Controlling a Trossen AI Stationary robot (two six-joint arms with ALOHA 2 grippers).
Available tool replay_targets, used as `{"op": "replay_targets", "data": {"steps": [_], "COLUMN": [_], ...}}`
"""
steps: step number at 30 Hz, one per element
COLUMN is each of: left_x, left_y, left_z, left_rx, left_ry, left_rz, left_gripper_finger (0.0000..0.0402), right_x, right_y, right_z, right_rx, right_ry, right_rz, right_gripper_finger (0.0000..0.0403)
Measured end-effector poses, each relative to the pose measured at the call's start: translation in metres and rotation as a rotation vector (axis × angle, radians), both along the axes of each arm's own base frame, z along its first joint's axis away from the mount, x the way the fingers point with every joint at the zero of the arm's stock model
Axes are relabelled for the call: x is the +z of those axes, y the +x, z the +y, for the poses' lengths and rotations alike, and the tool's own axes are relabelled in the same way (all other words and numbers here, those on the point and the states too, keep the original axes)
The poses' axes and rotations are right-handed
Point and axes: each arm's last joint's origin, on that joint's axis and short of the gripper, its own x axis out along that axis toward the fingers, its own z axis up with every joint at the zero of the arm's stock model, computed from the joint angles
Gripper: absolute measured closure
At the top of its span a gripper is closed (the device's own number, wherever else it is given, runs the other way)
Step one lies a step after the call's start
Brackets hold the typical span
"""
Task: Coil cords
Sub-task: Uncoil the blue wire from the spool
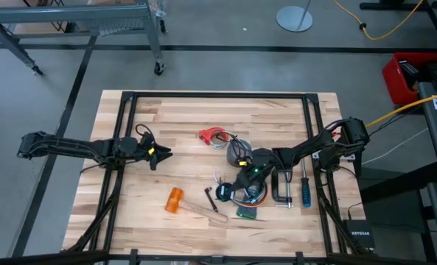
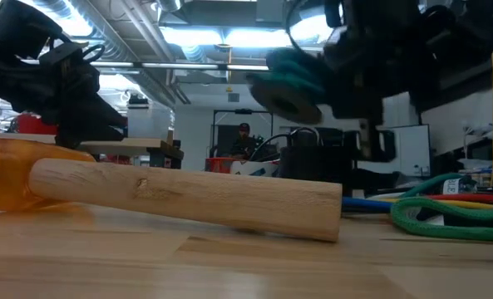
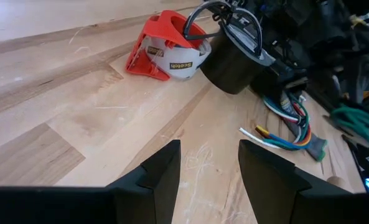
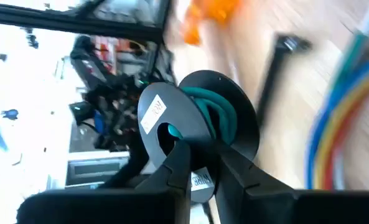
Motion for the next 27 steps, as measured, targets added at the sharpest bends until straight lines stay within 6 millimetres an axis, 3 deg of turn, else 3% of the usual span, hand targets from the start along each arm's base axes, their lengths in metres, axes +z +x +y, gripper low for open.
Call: {"op": "replay_targets", "data": {"steps": [14, 17, 22, 27], "left_x": [0.026, 0.031, 0.030, 0.032], "left_y": [0.006, 0.006, 0.006, 0.006], "left_z": [-0.006, -0.009, -0.011, -0.013], "left_rx": [-0.072, -0.098, -0.117, -0.124], "left_ry": [0.109, 0.133, 0.143, 0.140], "left_rz": [-0.260, -0.302, -0.297, -0.314], "left_gripper_finger": [0.0247, 0.0247, 0.0247, 0.0247], "right_x": [0.005, 0.007, 0.009, 0.023], "right_y": [0.008, 0.009, 0.008, 0.010], "right_z": [-0.042, -0.043, -0.038, -0.037], "right_rx": [-0.349, -0.354, -0.210, -0.215], "right_ry": [-0.464, -0.474, -0.381, -0.337], "right_rz": [-0.190, -0.213, -0.251, -0.396], "right_gripper_finger": [0.0358, 0.0359, 0.0359, 0.0359]}}
